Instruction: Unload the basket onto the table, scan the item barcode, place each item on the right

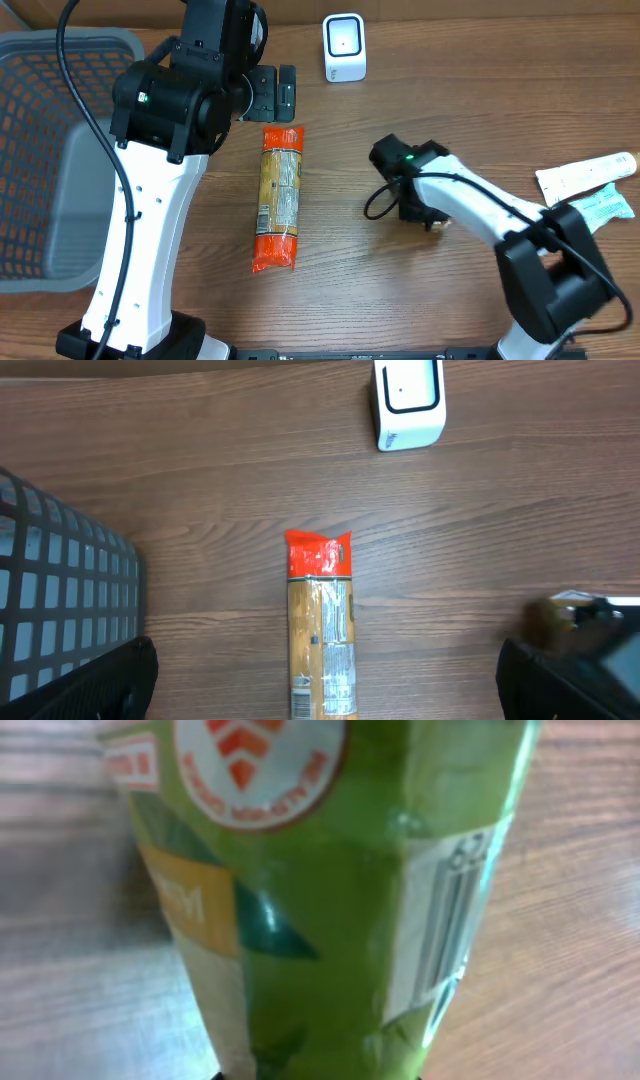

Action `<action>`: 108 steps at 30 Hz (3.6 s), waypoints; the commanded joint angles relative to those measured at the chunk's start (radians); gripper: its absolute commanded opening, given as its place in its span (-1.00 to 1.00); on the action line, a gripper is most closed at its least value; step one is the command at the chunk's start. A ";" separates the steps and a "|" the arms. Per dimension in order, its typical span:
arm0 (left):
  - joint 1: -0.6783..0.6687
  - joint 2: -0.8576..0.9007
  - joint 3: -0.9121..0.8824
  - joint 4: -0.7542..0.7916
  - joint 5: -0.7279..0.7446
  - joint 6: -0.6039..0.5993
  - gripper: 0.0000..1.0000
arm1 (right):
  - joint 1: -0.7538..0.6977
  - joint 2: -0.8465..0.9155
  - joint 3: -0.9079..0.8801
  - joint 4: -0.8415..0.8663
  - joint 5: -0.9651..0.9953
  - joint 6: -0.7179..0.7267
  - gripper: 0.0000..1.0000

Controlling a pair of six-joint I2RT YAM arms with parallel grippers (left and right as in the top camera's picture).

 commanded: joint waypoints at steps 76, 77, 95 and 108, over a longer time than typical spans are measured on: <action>0.004 0.003 0.003 0.001 -0.010 0.019 0.99 | -0.276 -0.092 -0.383 0.489 -0.851 -0.196 0.19; 0.004 0.003 0.003 0.001 -0.010 0.019 0.99 | -0.276 -0.092 -0.383 0.489 -0.851 -0.195 0.13; 0.004 0.003 0.003 0.001 -0.010 0.019 0.99 | -0.210 -0.092 -0.383 0.489 -0.817 -0.193 -0.21; 0.004 0.003 0.003 0.001 -0.010 0.019 0.99 | -0.251 -0.153 -0.243 0.376 -1.014 -0.317 -0.93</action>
